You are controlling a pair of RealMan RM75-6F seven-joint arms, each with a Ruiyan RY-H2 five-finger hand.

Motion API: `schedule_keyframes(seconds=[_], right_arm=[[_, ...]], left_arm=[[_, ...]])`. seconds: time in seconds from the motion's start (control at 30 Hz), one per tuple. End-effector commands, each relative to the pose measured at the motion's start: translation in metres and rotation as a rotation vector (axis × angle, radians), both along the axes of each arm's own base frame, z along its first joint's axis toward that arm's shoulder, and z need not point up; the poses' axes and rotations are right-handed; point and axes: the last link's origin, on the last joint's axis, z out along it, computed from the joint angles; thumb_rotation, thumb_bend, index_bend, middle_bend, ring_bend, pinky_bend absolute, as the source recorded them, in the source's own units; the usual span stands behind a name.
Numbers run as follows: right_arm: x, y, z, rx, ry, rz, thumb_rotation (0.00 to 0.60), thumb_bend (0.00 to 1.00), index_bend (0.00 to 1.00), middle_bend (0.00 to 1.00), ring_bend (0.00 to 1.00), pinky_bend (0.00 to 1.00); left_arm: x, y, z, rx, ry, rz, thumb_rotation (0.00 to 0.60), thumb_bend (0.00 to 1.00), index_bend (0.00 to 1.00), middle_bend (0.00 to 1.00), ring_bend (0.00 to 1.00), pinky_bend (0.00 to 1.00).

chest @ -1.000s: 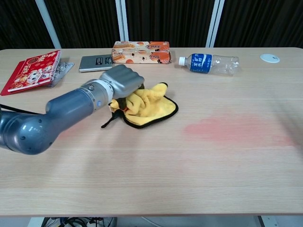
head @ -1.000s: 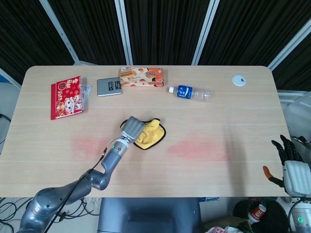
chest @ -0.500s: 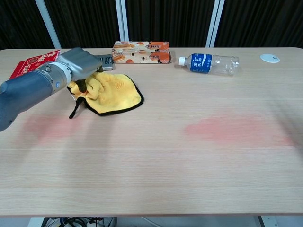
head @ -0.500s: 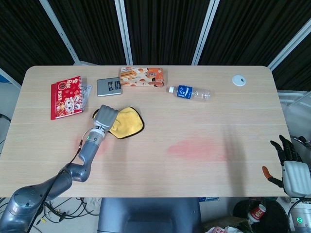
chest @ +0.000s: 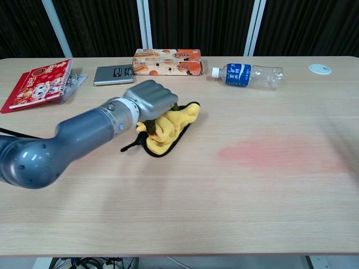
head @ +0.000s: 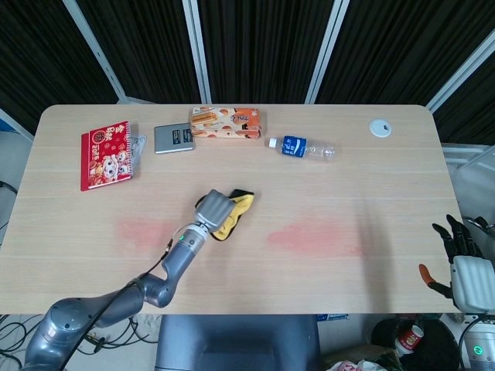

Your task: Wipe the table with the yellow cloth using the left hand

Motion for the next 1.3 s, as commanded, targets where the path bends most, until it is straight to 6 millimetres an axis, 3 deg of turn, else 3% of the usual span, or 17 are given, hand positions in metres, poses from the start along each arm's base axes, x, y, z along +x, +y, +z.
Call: schedule_keyframes(seconds=[0.03, 0.3, 0.57, 0.87, 1.17, 1.3], right_arm=[[0.000, 0.000, 0.001, -0.002, -0.002, -0.002, 0.600, 0.24, 0.17, 0.00, 0.00, 0.21], [0.000, 0.001, 0.001, -0.007, -0.005, 0.004, 0.600, 0.24, 0.17, 0.00, 0.00, 0.21], [0.001, 0.001, 0.002, -0.011, -0.006, 0.011, 0.600, 0.24, 0.17, 0.00, 0.00, 0.21], [0.001, 0.001, 0.002, -0.011, -0.007, 0.019, 0.600, 0.24, 0.18, 0.00, 0.00, 0.21], [0.003, 0.001, 0.001, -0.008, -0.005, 0.025, 0.600, 0.24, 0.18, 0.00, 0.00, 0.21], [0.003, 0.002, 0.001, -0.009, -0.003, 0.027, 0.600, 0.24, 0.18, 0.00, 0.00, 0.21]], left_arm=[[0.018, -0.014, -0.017, -0.042, 0.004, -0.045, 0.600, 0.53, 0.75, 0.75, 0.66, 0.82], [0.048, -0.035, -0.042, -0.078, 0.016, -0.123, 0.600, 0.53, 0.75, 0.75, 0.66, 0.82], [0.045, -0.014, -0.034, 0.043, 0.096, -0.128, 0.600, 0.53, 0.75, 0.75, 0.66, 0.82], [-0.002, 0.026, 0.005, 0.185, 0.231, -0.041, 0.600, 0.53, 0.75, 0.75, 0.66, 0.82], [-0.066, 0.049, 0.076, 0.299, 0.219, 0.098, 0.600, 0.53, 0.75, 0.75, 0.66, 0.82], [-0.081, 0.052, 0.106, 0.339, 0.188, 0.130, 0.600, 0.53, 0.75, 0.75, 0.66, 0.82]])
